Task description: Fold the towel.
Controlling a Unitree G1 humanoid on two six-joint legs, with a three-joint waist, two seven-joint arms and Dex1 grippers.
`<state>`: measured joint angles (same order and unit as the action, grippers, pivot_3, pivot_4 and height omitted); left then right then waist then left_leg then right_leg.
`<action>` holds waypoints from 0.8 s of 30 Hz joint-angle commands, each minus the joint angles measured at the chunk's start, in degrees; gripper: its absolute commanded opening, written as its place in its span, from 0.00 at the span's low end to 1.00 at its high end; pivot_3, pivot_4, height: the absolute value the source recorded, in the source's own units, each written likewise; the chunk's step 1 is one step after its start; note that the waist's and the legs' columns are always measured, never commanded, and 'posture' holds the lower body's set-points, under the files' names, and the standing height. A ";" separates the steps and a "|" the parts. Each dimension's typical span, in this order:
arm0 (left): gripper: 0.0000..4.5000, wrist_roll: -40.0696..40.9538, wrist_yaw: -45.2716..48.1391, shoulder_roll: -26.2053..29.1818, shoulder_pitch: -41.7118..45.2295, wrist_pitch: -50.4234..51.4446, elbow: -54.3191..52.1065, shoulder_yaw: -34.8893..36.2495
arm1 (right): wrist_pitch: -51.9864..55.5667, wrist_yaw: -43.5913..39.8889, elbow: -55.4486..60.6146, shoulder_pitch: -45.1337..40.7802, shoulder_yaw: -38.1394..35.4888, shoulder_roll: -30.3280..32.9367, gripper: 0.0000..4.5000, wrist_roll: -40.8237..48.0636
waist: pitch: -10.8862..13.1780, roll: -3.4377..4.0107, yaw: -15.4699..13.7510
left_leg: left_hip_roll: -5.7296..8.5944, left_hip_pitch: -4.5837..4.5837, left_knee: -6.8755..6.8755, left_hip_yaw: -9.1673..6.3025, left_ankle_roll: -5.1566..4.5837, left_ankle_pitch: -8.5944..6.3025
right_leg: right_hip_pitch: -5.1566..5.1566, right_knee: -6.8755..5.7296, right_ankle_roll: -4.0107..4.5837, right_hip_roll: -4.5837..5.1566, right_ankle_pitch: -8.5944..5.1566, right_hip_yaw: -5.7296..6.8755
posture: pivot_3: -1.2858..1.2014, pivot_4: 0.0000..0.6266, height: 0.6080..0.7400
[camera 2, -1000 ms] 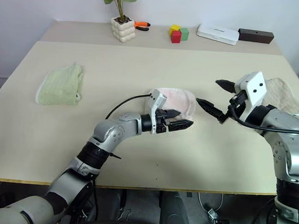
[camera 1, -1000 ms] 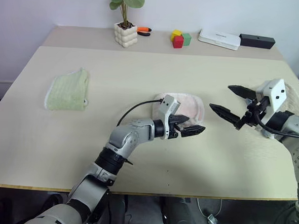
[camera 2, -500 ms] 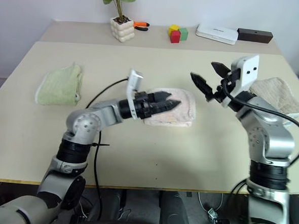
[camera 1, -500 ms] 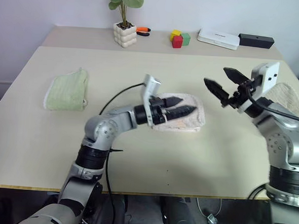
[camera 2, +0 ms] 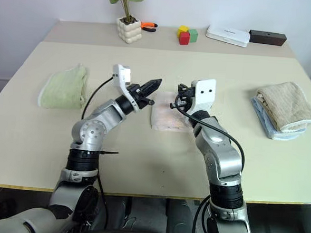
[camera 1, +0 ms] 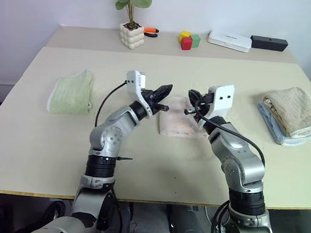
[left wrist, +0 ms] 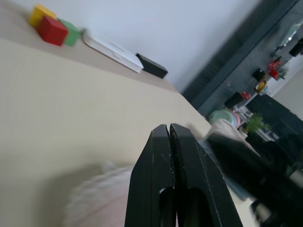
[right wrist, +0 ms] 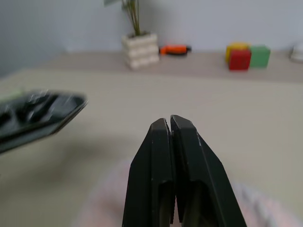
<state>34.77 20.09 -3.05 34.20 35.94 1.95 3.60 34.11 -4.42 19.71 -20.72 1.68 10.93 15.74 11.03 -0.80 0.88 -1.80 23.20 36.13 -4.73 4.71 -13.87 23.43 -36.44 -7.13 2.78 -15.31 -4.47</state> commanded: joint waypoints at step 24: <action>0.63 -11.00 4.20 5.33 -2.16 -7.87 8.24 -3.12 | -12.64 -1.47 -19.98 -1.26 -4.83 2.29 0.85 -10.49 | -0.09 0.05 0.24 | -0.01 -0.29 -0.02 0.00 -0.01 0.00 | -0.30 -0.01 0.00 -0.02 0.00 -0.01 | 0.52 0.24 1.00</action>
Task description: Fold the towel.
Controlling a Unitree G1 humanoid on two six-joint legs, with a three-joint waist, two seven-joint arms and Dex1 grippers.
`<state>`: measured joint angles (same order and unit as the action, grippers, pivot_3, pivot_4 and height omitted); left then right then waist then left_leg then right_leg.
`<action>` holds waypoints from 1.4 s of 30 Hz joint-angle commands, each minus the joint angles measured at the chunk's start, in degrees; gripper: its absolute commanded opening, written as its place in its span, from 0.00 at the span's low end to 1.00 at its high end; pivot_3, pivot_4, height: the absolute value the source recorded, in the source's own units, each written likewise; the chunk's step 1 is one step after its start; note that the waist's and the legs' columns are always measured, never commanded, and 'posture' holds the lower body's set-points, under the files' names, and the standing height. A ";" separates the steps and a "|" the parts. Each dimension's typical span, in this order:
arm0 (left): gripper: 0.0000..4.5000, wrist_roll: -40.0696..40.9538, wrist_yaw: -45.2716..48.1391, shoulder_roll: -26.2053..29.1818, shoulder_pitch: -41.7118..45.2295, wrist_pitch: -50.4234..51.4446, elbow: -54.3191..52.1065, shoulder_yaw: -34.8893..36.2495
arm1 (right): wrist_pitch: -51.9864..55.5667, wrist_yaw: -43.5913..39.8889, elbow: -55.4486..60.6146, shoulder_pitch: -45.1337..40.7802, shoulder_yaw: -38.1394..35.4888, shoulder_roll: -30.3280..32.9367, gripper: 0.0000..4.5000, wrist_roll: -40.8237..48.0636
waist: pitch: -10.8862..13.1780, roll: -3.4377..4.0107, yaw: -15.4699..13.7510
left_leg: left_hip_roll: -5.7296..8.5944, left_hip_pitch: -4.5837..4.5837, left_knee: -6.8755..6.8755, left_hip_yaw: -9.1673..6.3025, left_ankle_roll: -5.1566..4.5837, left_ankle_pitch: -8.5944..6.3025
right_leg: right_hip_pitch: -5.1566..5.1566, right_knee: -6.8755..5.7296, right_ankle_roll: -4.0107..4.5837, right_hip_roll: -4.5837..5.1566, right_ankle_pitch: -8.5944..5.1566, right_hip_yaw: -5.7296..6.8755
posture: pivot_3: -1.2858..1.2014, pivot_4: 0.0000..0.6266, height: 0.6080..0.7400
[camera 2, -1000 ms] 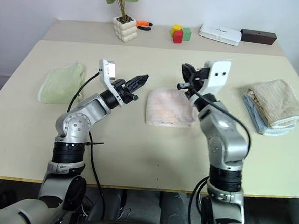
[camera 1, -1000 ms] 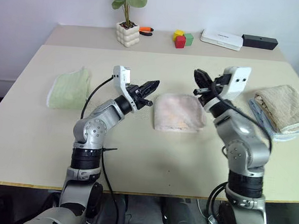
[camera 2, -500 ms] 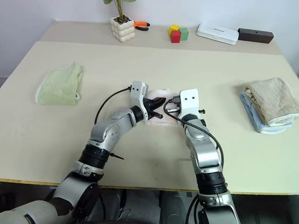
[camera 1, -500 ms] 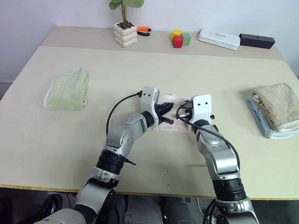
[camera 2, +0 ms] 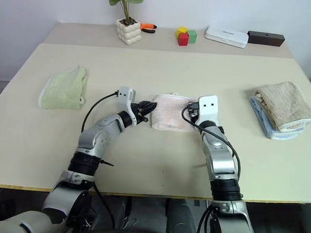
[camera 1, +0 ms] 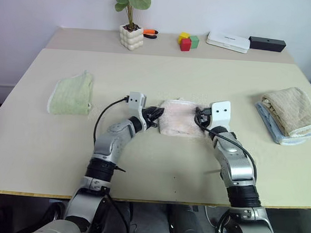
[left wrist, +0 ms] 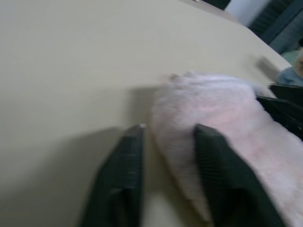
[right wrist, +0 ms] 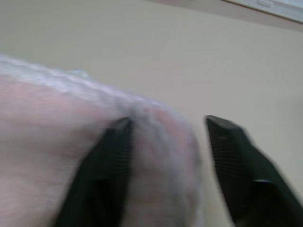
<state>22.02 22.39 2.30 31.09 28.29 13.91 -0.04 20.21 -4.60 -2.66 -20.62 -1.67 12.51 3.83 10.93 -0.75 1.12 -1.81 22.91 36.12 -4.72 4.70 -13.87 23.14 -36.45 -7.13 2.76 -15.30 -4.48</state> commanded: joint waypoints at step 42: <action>0.81 13.46 1.08 -5.83 7.76 30.00 7.99 5.23 | 8.13 -56.70 17.46 9.72 -22.03 37.49 1.00 36.23 | 0.04 0.06 -0.70 | 0.05 -0.47 0.05 0.00 -0.09 -0.06 | -0.72 0.32 -0.02 0.02 -0.03 0.02 | 0.52 0.24 1.00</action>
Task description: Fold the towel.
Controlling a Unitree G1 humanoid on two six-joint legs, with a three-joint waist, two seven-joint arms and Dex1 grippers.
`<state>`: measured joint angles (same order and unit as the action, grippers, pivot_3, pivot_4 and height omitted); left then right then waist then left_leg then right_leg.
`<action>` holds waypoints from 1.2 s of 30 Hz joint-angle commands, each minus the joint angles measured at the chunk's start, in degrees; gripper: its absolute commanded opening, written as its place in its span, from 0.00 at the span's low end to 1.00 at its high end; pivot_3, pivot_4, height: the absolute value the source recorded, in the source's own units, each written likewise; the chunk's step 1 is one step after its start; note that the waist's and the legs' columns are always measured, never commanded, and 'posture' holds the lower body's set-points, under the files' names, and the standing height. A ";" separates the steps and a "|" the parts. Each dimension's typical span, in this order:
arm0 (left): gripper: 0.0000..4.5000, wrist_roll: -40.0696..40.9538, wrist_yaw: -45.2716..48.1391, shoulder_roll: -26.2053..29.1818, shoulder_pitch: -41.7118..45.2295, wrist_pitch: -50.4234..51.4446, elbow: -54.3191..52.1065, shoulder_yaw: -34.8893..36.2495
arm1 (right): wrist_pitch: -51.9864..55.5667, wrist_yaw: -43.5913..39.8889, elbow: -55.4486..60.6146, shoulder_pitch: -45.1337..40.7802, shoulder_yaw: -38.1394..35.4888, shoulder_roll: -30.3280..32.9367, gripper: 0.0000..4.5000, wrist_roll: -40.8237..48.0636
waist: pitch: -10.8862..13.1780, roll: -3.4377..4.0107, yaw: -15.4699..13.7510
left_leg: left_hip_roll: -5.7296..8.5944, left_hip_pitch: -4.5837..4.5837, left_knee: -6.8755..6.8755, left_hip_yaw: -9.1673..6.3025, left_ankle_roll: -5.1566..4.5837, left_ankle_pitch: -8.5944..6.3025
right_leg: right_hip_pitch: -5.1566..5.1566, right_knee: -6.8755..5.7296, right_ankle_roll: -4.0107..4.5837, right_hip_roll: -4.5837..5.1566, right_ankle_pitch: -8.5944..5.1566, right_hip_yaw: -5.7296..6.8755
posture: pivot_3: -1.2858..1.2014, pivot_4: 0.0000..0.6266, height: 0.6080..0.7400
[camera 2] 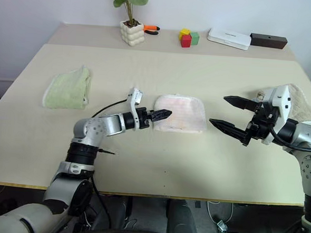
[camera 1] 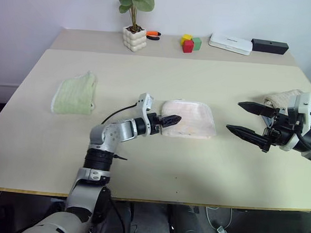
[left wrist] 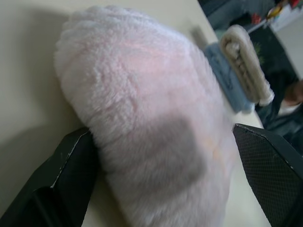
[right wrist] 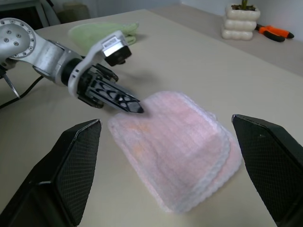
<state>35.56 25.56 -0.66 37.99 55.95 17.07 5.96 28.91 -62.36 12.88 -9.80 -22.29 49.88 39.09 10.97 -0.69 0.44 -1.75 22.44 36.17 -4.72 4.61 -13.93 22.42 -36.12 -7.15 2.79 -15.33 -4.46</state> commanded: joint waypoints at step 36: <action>0.01 -1.19 -18.22 19.58 9.59 -23.41 -13.81 23.25 | -3.67 3.26 -5.52 -13.94 10.91 -7.81 1.00 -1.61 | 0.09 -0.09 0.58 | -0.03 0.09 -0.12 -0.02 0.03 0.01 | 0.24 -0.09 -0.06 -0.05 -0.02 -0.05 | 0.52 0.24 1.00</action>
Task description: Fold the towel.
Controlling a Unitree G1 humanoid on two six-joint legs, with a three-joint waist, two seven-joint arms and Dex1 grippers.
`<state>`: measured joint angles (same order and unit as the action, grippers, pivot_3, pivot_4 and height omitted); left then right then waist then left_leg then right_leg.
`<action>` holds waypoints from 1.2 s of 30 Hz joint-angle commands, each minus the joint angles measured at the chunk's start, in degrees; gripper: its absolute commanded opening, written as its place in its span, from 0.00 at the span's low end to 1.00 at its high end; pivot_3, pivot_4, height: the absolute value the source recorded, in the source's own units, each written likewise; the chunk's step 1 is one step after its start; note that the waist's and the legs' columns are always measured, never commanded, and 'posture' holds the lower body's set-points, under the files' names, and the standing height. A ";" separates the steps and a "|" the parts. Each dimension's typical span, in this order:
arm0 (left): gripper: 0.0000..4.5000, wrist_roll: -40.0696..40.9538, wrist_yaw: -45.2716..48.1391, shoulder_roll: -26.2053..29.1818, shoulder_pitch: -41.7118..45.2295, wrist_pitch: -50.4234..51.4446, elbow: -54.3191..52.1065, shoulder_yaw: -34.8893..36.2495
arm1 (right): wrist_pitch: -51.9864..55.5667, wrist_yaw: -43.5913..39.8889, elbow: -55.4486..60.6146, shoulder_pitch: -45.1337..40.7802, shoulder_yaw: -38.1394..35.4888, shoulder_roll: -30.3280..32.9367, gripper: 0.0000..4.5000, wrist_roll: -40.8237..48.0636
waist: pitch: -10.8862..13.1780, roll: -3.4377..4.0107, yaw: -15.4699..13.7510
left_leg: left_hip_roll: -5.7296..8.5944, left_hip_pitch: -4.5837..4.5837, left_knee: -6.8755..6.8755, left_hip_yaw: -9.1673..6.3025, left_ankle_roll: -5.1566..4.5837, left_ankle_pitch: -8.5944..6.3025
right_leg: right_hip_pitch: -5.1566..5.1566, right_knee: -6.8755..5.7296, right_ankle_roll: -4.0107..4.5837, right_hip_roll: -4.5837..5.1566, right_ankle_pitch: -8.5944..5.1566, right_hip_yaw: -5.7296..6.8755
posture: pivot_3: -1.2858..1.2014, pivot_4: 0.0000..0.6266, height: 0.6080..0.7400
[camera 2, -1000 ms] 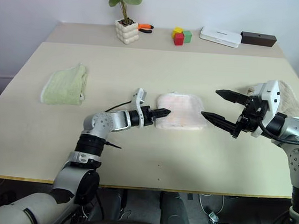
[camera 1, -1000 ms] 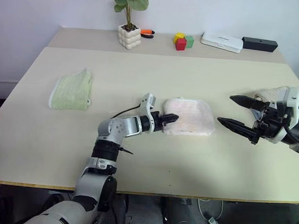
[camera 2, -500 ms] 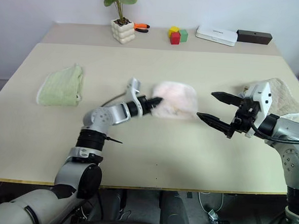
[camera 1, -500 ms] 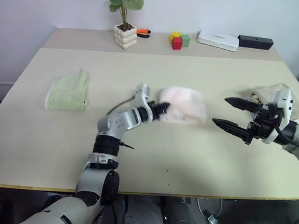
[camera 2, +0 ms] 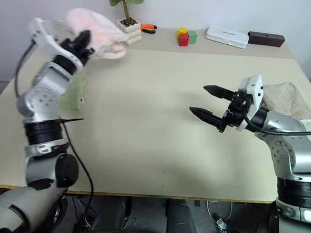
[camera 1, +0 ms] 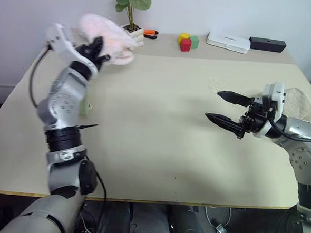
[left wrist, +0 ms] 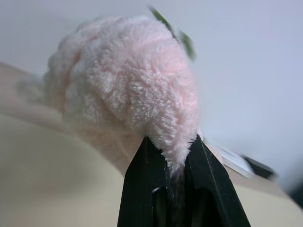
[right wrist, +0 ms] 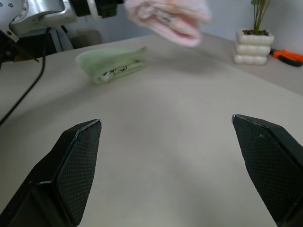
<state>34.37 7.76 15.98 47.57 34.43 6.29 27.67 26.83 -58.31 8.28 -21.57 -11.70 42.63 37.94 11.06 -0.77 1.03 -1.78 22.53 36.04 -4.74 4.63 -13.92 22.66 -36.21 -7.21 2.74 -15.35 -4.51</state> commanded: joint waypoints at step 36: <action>0.99 15.43 -6.45 -2.61 -31.44 3.44 -18.80 6.20 | -3.88 -3.42 -6.25 -4.92 1.77 -1.74 1.00 -4.11 | 0.00 -0.03 -0.04 | -0.01 -0.04 0.04 0.02 -0.01 -0.01 | -0.05 -0.02 0.03 0.03 0.00 0.00 | 0.52 0.24 1.00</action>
<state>47.10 1.25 13.12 16.49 37.34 -8.22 33.94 24.33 -61.29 1.81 -25.25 -9.30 41.07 33.78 11.06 -0.80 0.98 -1.80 22.50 36.09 -4.72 4.63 -13.93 22.62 -36.23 -7.18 2.77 -15.34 -4.51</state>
